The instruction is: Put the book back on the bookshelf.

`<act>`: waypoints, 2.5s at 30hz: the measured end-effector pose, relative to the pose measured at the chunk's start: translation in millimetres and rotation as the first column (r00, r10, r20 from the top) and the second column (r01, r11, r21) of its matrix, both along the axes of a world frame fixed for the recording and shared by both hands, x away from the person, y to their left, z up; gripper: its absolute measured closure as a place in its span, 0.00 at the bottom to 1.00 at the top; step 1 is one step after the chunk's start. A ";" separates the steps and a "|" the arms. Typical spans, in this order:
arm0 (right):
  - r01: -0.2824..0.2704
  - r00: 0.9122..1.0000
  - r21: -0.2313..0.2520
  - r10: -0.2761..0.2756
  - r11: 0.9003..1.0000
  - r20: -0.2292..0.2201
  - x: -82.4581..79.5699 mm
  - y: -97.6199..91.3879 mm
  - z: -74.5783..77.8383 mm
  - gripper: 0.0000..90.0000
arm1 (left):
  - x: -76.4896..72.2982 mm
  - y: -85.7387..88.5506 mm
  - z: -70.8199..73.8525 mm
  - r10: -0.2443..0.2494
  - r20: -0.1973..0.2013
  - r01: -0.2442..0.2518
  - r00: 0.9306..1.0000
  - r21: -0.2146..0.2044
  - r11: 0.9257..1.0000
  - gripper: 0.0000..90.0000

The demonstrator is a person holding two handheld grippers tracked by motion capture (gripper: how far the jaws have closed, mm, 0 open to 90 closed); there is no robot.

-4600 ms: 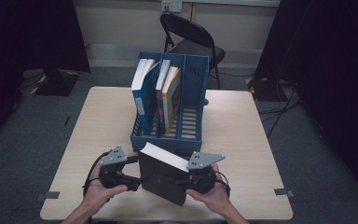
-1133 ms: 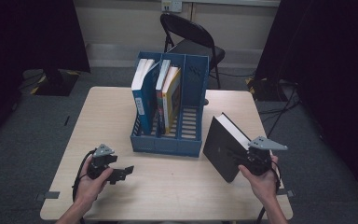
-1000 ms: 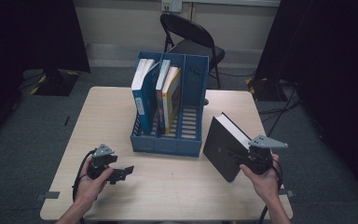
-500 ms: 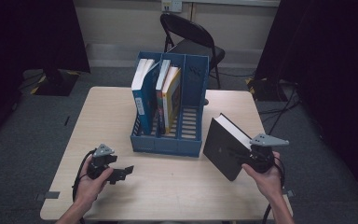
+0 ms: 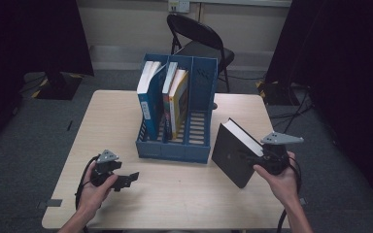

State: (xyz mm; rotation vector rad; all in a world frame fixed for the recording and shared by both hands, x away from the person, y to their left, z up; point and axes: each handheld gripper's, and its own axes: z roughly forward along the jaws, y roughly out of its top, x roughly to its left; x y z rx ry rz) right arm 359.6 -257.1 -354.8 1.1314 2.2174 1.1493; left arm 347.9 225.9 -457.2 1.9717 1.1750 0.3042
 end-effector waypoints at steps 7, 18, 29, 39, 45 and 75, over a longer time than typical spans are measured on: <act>-0.032 0.997 -0.072 0.027 0.997 -0.079 8.8 6.5 16.0 0.55 | 0.3 -0.3 -0.2 0.000 -0.003 0.000 1.000 -0.001 1.000 0.17; -0.066 0.980 -0.206 0.025 0.976 -0.198 32.7 28.0 30.7 0.55 | 0.4 0.0 -0.2 0.006 -0.007 -0.006 1.000 0.008 1.000 0.17; -0.098 0.929 -0.312 -0.026 0.945 -0.370 54.6 45.5 36.0 0.55 | 0.0 -0.4 -0.9 0.006 -0.005 -0.006 1.000 0.009 1.000 0.17; -0.132 0.893 -0.373 -0.053 0.918 -0.446 63.3 52.7 35.5 0.55 | 0.6 -2.6 -1.9 -0.002 -0.014 0.002 1.000 0.016 1.000 0.17; -0.152 0.885 -0.410 -0.061 0.900 -0.462 65.4 55.6 34.1 0.54 | 1.2 -3.0 -2.4 -0.005 -0.020 0.005 1.000 0.017 1.000 0.17; -0.069 0.844 -0.378 -0.148 0.923 -0.516 69.2 58.6 44.0 0.59 | 2.2 -2.6 -3.3 0.006 -0.016 -0.006 1.000 0.013 1.000 0.17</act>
